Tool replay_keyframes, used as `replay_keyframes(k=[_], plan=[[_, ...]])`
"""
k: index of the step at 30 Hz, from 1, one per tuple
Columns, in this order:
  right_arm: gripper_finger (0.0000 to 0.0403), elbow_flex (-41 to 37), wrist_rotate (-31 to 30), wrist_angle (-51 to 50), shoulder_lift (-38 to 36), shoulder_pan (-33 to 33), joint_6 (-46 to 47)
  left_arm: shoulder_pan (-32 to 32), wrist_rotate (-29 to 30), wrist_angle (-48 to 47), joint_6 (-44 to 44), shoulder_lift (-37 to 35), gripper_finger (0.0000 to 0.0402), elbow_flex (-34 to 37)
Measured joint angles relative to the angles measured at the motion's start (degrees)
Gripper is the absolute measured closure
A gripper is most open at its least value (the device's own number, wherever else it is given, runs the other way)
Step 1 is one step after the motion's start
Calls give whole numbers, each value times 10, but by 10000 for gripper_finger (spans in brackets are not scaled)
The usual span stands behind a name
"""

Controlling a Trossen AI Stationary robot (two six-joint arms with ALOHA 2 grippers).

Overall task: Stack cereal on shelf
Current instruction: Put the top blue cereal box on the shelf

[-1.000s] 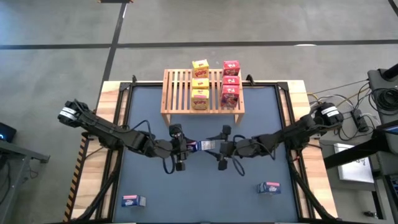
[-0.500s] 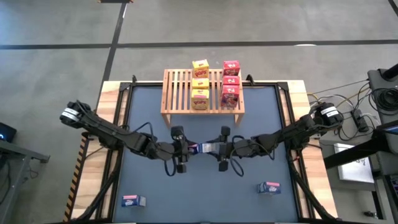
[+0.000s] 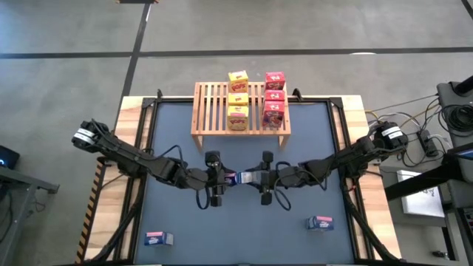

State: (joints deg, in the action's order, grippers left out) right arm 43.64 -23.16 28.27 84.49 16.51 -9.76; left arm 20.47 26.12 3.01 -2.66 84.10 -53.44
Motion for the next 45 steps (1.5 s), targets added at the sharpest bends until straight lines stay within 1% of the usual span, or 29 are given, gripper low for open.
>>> replay_keyframes(k=[5,8,13,17,20,23,26,28,31,33,34,35,38,45], plan=[[221,2,3,8,-1,-1,3,0,18,-1,27,-17,192,0],[221,2,5,6,-2,-1,3,1,30,-7,35,-39,160,0],[222,2,7,3,-4,-1,5,1,31,-37,30,-85,110,0],[222,2,9,-5,-16,-1,8,3,32,-94,-17,-130,89,1],[222,2,11,-11,-27,-1,8,9,34,-92,-31,-158,87,25],[222,2,12,-17,-36,0,9,20,33,-41,-34,-181,90,75],[222,2,13,-24,-46,0,16,40,41,43,-34,-212,97,137],[222,2,13,-28,-51,0,23,47,57,144,-11,-228,102,190],[222,1,28,-25,-55,0,23,46,60,312,31,-234,109,269],[222,1,33,-24,-60,0,23,42,62,404,41,-231,112,304],[222,1,38,-17,-60,0,23,40,62,434,42,-230,114,315],[222,1,41,-14,-61,0,23,39,63,445,45,-230,115,321],[222,1,41,6,-61,0,23,38,64,432,49,-230,116,322],[222,1,41,32,-61,0,16,38,63,419,74,-208,116,305]])
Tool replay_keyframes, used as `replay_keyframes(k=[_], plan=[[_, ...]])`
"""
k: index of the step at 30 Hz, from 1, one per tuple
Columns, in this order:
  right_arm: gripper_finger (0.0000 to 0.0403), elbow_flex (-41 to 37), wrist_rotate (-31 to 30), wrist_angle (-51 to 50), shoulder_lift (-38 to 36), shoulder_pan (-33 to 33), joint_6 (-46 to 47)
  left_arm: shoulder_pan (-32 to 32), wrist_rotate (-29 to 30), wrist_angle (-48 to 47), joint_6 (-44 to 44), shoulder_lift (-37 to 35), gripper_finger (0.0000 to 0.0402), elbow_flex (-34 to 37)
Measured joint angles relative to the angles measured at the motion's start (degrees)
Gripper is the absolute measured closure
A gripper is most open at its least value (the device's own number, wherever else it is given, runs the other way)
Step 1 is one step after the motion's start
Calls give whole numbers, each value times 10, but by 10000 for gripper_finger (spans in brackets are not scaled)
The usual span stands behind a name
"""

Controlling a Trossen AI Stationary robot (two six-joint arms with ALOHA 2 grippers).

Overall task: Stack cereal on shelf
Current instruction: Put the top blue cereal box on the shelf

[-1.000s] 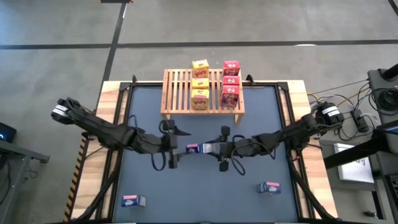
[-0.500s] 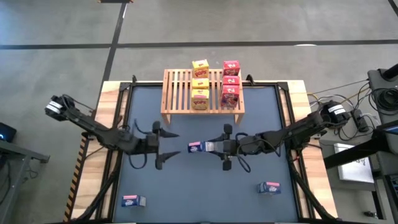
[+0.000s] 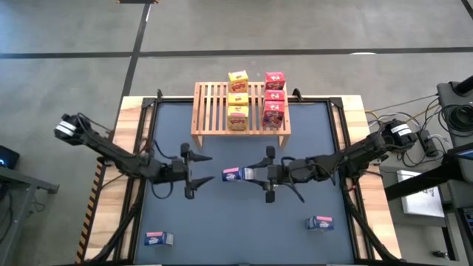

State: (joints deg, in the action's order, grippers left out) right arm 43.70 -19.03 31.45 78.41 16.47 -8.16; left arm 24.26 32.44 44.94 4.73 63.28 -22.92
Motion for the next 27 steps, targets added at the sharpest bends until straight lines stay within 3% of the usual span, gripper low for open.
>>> replay_keyframes(k=[12,20,27], plan=[[222,0,0,27,0,0,-5,-26,-10,-6,-7,68,116,-38],[222,0,0,38,0,0,-10,-31,-50,-15,-21,69,116,-43],[222,0,-5,56,0,0,-25,-41,-46,-14,-25,83,116,-47]])
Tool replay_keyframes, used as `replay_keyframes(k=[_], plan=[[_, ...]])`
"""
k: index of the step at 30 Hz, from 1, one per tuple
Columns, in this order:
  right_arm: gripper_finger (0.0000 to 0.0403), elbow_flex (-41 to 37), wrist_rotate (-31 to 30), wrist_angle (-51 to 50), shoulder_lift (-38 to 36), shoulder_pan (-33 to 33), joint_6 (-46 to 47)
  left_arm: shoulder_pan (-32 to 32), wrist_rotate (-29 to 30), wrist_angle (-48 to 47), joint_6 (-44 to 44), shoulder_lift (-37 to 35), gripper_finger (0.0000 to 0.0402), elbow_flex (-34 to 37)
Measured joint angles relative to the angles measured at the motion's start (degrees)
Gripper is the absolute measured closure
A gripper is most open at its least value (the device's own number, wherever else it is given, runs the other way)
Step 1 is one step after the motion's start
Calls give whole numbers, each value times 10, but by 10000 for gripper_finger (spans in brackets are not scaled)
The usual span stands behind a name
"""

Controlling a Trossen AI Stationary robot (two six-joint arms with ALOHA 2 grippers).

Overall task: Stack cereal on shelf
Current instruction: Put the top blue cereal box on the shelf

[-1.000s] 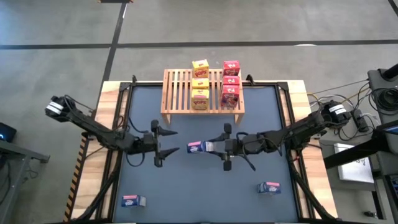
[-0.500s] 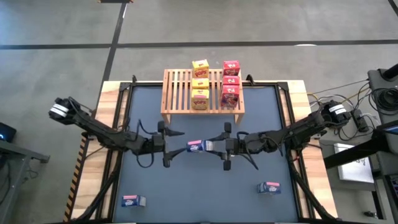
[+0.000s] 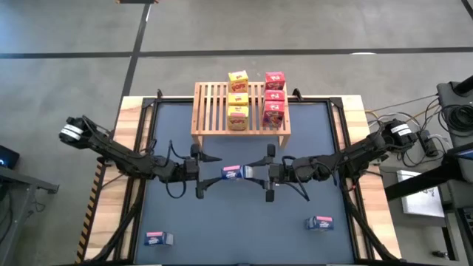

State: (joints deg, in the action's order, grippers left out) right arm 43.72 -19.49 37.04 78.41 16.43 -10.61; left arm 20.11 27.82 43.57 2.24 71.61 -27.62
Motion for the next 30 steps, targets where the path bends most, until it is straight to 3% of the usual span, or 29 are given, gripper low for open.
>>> replay_keyframes(k=[8,30], plan=[[222,0,0,10,0,-13,1,-1,-42,-4,-2,27,116,-31],[222,0,2,9,4,-15,6,-44,-64,-7,-21,80,127,-61]])
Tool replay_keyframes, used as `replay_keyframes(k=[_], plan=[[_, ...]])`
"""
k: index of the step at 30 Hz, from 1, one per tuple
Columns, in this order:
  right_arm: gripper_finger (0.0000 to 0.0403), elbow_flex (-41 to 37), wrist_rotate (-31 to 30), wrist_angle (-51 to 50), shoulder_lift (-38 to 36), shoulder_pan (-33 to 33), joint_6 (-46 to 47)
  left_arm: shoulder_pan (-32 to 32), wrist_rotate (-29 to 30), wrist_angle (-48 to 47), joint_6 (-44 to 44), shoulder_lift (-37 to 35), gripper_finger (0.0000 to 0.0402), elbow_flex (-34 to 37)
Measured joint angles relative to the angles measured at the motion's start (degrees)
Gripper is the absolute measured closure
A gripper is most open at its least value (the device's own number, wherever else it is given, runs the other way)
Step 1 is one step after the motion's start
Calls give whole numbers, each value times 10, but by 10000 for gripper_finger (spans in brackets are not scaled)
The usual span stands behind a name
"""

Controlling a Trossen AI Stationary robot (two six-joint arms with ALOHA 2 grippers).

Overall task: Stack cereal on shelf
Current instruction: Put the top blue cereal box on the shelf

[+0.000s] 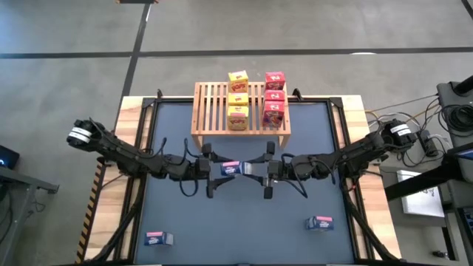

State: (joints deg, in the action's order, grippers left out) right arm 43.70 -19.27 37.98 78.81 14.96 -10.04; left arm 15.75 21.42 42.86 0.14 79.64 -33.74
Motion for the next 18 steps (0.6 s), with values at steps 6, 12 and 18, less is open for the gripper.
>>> replay_keyframes(k=[6,12,18], plan=[[222,0,1,0,0,-5,-3,-1,-14,7,8,-1,159,0],[222,0,3,2,4,-7,5,-1,-14,11,8,0,177,0],[221,0,2,8,20,-10,7,-7,-11,12,8,10,183,-3]])
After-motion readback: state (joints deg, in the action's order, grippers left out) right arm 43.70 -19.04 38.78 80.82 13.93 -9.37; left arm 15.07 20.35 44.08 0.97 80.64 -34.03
